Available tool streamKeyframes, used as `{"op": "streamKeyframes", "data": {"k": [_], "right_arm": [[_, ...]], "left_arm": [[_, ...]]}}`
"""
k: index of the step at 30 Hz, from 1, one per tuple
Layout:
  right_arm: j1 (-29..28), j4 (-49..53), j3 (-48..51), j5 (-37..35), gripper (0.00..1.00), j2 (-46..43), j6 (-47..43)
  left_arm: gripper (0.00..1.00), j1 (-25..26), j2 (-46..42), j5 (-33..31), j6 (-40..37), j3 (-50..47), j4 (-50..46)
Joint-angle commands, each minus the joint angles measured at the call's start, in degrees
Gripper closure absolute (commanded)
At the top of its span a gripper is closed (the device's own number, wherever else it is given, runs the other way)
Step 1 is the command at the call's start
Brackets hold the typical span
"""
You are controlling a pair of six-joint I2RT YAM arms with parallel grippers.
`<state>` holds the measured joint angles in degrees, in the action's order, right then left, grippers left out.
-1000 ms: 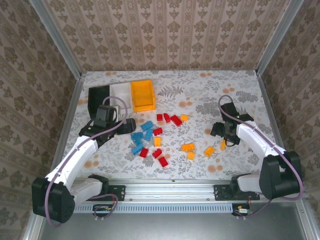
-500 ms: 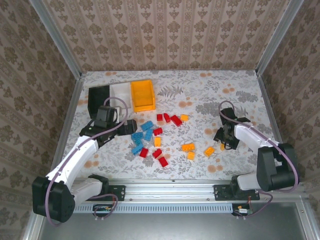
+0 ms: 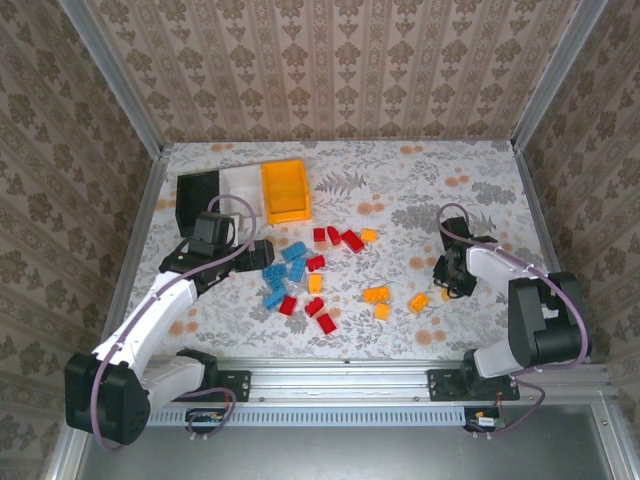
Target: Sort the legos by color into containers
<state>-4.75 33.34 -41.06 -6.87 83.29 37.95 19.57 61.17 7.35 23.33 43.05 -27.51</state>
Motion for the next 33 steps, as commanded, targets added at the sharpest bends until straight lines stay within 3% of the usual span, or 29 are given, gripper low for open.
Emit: {"op": "streamKeyframes", "data": {"k": [1, 6, 10, 19, 26, 33], "right_arm": [[0.12, -1.32, 0.15, 3.11, 0.81, -3.1, 0.97], [-1.97, -2.4, -6.39, 11.74, 0.83, -8.4, 0.65], [-7.14, -6.69, -14.94, 17.2, 0.83, -5.78, 0.8], [-21.26, -13.85, -43.55, 23.18, 0.83, 19.5, -1.7], [-25.84, -15.8, -62.4, 24.57, 0.86, 38.76, -3.59], [-28.36, -13.05, -75.26, 21.25, 0.87, 49.62, -6.42]], "left_arm": [[0.0, 0.07, 0.1, 0.38, 0.04, 0.77, -0.79], [0.0, -0.17, -0.96, 0.95, 0.71, 1.27, -1.06], [0.0, -0.91, -2.71, 1.58, 1.65, 1.1, -1.14], [0.0, -3.06, -9.75, 4.47, 4.78, -1.94, -3.48], [0.0, -4.66, -14.08, 5.12, 4.32, -3.65, -7.04], [0.0, -7.29, -15.2, 6.76, 2.9, -5.31, -7.96]]}}
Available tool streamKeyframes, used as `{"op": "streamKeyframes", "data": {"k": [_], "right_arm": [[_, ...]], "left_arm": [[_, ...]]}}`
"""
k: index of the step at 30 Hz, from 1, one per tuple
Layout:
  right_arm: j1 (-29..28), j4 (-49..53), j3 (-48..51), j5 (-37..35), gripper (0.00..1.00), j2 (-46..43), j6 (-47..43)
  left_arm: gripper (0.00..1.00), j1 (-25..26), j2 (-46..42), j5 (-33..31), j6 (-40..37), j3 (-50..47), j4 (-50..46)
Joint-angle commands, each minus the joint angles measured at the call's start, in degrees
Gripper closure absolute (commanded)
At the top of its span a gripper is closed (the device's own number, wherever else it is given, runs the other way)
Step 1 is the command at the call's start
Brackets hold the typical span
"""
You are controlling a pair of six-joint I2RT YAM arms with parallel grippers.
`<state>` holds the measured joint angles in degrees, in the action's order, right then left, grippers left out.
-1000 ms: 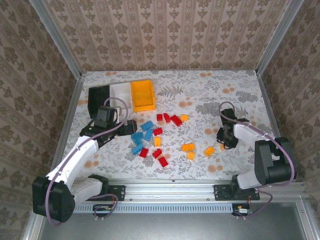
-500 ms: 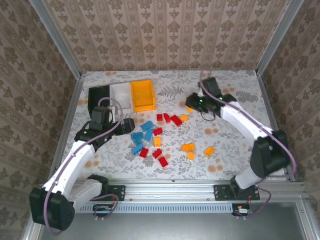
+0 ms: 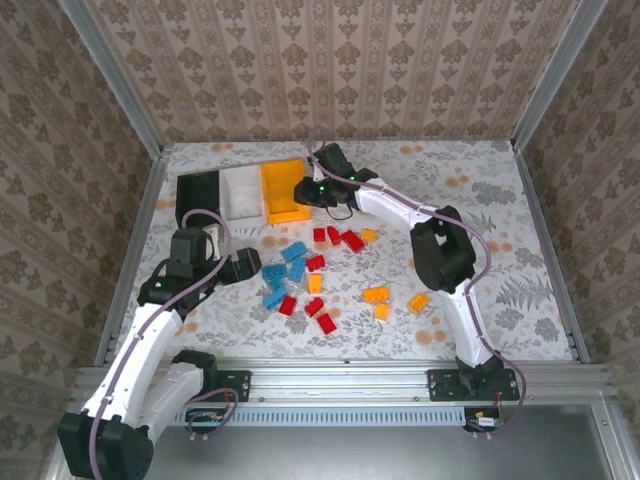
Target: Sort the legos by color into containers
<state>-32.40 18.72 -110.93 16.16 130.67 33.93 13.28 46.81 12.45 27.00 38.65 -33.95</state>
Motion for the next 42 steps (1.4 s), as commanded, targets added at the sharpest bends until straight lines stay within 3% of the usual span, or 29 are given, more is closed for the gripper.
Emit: {"op": "streamKeyframes", "data": {"k": [1, 6, 14, 19, 24, 30, 42], "right_arm": [[-1.05, 1.66, -6.69, -2.62, 0.87, 3.33, -2.68], [-2.72, 4.53, -16.13, -8.9, 0.86, 9.33, -7.16], [-6.33, 15.21, -34.09, -29.35, 0.86, 20.39, -18.67], [-6.13, 20.03, -40.2, -34.44, 0.85, 24.09, -20.78], [-4.93, 24.32, -39.26, -36.94, 0.85, 23.63, -20.03], [-2.01, 22.91, -25.92, -39.01, 0.86, 16.57, -17.68], [8.91, 6.45, 18.86, -34.7, 0.85, -11.66, -14.86]], "left_arm": [[0.0, -1.39, -0.81, 2.0, -0.93, -1.12, -1.47], [0.0, -2.27, -0.34, 3.26, -1.33, -1.61, -0.73], [0.0, -4.03, 0.8, 6.07, -1.65, -1.76, 0.25], [0.0, -5.38, 1.16, 7.89, -1.69, -1.92, 0.97], [0.0, -6.55, 1.77, 9.5, -1.35, -2.48, 2.2], [0.0, -7.05, 1.81, 10.1, -1.18, -2.53, 2.58], [0.0, -7.1, 3.42, 10.84, -0.2, -2.88, 5.86]]}}
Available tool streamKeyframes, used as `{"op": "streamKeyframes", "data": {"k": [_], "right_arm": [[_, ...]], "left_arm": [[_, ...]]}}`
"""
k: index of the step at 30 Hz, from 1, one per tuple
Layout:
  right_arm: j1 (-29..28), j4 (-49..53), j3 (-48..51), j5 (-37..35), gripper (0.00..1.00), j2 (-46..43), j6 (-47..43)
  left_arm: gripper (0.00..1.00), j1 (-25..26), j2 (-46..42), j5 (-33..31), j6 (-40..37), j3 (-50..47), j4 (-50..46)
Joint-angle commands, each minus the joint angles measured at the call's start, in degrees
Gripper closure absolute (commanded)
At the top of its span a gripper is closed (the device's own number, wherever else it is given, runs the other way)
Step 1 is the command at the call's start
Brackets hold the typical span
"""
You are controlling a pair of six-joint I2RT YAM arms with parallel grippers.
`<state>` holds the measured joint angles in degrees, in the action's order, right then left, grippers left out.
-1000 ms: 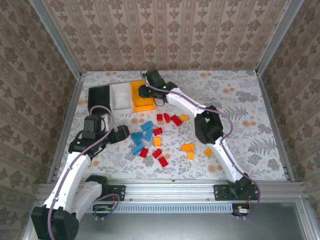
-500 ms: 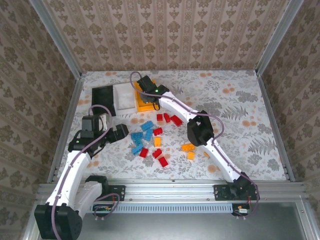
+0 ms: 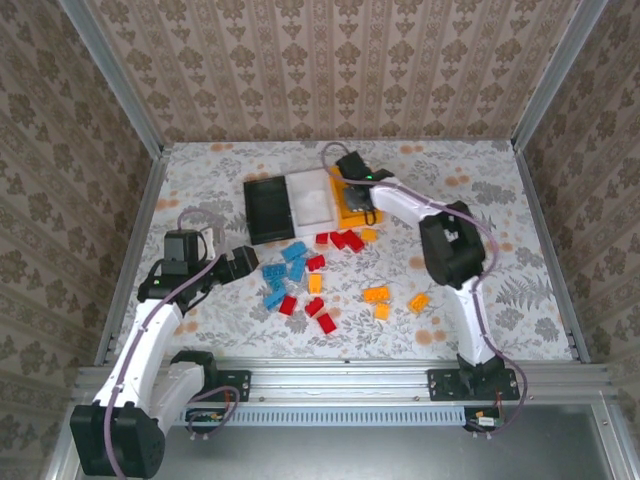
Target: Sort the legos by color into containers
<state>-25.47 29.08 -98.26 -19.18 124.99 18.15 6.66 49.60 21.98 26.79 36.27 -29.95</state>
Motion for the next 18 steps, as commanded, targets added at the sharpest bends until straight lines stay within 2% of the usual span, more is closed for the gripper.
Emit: {"op": "streamKeyframes", "data": {"k": [1, 5, 8, 18], "right_arm": [[2.8, -4.9, 8.49, 1.69, 0.84, -7.11, 0.81], [5.07, -6.47, 13.1, 5.7, 0.77, -10.03, -0.03], [5.21, -6.51, 12.79, 6.38, 0.76, -9.69, -0.34], [6.72, -6.78, 4.89, 11.03, 0.73, -4.5, 3.99]], "left_arm": [[0.0, -0.48, 0.8, 1.31, 0.16, -0.5, 2.1], [0.0, -0.42, 1.66, 1.47, 0.81, -0.59, 3.44], [0.0, -0.33, 1.66, 1.75, 1.56, -0.61, 3.59], [0.0, 0.2, -2.93, 0.62, 2.92, -1.75, 0.56]]}}
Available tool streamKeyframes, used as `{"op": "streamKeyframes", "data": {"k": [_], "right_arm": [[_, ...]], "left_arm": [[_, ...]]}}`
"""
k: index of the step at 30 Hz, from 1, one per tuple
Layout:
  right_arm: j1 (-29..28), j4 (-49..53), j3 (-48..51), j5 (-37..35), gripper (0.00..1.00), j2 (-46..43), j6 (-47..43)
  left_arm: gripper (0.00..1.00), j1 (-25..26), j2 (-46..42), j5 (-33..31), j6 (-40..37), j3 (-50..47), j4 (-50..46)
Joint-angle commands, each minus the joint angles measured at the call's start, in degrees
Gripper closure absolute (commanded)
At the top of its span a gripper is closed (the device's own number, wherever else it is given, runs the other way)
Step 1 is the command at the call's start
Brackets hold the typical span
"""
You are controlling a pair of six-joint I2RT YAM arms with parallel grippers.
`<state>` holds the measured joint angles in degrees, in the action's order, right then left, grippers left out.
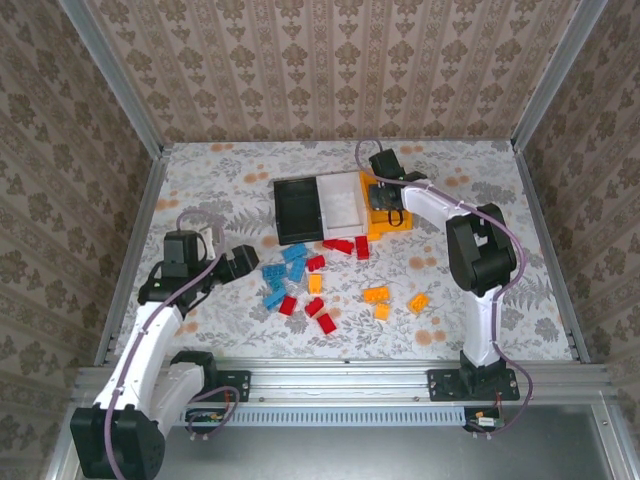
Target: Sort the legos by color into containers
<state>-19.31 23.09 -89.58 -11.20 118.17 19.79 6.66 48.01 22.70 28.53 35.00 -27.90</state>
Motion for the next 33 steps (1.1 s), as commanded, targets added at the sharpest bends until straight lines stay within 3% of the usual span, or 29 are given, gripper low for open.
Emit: {"op": "streamKeyframes", "data": {"k": [1, 9, 18, 27, 33], "right_arm": [[0.53, -0.33, -5.14, 3.57, 0.73, 3.1, 2.6], [0.67, 1.23, -12.99, 6.69, 0.71, 9.05, 5.08], [0.89, 2.19, -16.95, 9.63, 0.44, 10.24, 7.52], [1.58, 5.22, -6.0, 10.63, 0.41, -8.38, 7.07], [3.83, 19.32, 6.17, 9.07, 0.35, -23.49, 8.74]], "left_arm": [[0.0, 0.29, -1.49, -0.19, 1.29, -0.52, -1.78], [0.0, 1.01, -2.98, -1.03, 2.37, -1.32, -2.6], [0.0, 3.32, 1.68, -2.12, 4.23, -2.97, 3.02], [0.0, 7.14, 14.23, -3.59, 3.56, 1.72, 10.18], [0.0, 7.74, 18.26, -2.67, 2.27, 5.09, 11.12]]}}
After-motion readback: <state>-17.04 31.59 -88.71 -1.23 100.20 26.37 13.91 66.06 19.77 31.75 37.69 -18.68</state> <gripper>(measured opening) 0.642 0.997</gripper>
